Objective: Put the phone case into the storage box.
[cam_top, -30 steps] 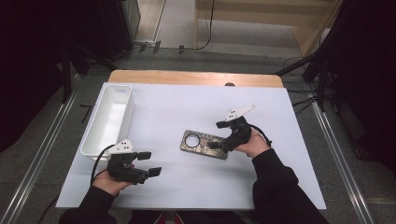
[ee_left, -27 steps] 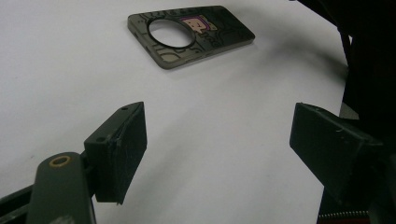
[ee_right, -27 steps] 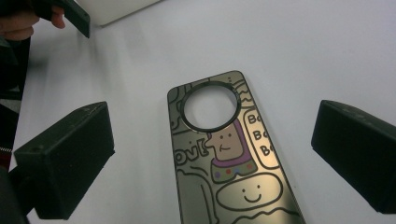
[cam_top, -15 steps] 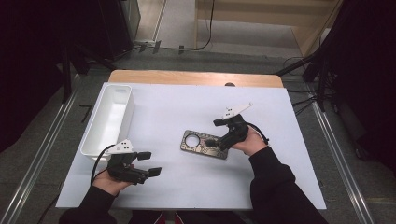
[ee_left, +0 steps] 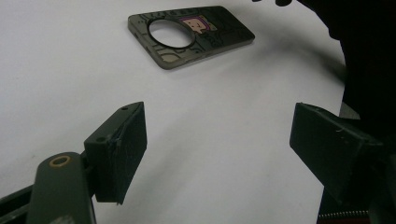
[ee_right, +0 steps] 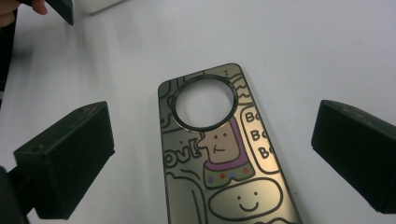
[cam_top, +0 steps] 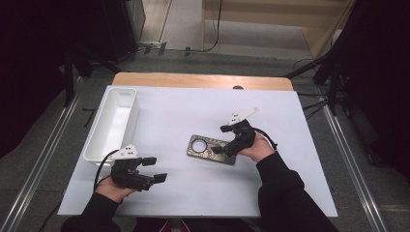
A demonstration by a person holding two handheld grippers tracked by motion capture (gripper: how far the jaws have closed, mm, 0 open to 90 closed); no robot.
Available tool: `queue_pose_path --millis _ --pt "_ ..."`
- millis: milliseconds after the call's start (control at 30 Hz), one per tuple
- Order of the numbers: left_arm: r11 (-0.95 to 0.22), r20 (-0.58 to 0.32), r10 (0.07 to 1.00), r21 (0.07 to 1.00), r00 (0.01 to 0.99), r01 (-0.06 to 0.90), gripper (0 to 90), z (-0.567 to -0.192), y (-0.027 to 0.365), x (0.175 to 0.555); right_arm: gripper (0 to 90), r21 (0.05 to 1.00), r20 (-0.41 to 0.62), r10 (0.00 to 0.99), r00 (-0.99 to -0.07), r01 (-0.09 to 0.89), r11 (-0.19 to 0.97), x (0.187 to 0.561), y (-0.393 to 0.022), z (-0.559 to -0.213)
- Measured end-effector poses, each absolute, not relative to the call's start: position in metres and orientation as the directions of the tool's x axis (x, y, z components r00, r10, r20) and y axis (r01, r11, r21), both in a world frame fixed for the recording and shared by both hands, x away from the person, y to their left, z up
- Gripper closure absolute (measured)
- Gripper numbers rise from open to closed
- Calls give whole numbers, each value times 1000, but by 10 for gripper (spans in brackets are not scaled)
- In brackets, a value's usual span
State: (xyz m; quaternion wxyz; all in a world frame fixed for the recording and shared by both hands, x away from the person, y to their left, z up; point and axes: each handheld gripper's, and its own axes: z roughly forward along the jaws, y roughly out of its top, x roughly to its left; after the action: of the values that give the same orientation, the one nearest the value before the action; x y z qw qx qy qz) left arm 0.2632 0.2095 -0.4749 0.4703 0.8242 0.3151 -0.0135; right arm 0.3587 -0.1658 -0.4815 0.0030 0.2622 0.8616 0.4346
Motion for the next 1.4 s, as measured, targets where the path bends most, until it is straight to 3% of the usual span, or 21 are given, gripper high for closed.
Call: queue_pose_path --millis 1400 --pt "-352 -321 508 769 799 533 187 -474 212 263 0 681 192 445 -875 445 582 356 -156 -521"
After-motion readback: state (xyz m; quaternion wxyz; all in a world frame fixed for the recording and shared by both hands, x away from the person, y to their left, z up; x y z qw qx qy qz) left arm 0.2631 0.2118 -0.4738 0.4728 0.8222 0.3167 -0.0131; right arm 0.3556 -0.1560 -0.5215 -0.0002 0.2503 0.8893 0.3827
